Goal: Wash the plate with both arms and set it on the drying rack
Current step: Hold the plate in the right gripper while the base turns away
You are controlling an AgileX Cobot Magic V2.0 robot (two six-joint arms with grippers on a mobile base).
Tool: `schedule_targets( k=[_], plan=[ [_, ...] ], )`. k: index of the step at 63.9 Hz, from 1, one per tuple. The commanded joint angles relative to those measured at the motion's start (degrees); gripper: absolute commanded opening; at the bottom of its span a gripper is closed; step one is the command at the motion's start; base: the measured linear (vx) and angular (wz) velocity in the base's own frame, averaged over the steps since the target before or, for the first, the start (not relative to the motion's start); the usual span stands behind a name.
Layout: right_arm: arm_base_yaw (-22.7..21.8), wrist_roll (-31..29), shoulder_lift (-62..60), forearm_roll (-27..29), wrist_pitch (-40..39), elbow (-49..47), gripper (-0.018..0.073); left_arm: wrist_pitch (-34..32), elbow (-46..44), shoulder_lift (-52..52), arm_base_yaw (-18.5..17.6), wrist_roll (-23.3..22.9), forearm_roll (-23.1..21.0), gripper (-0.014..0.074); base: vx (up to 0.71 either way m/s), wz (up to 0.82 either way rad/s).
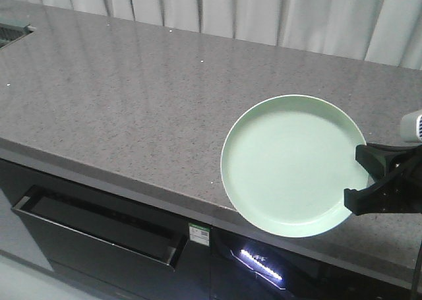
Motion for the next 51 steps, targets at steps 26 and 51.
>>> schedule_targets(
  k=[26, 51],
  plan=[
    [-0.18, -0.39, -0.79, -0.45, -4.25, -1.68, -0.0009, -4.19, 1.23, -0.86, 0.04, -0.55, -0.22, -0.0006, -0.09, 0.36],
    [-0.18, -0.39, -0.79, -0.45, -4.25, -1.68, -0.0009, -4.19, 1.23, -0.86, 0.04, -0.55, -0.22, -0.0006, -0.09, 0.35]
  ],
)
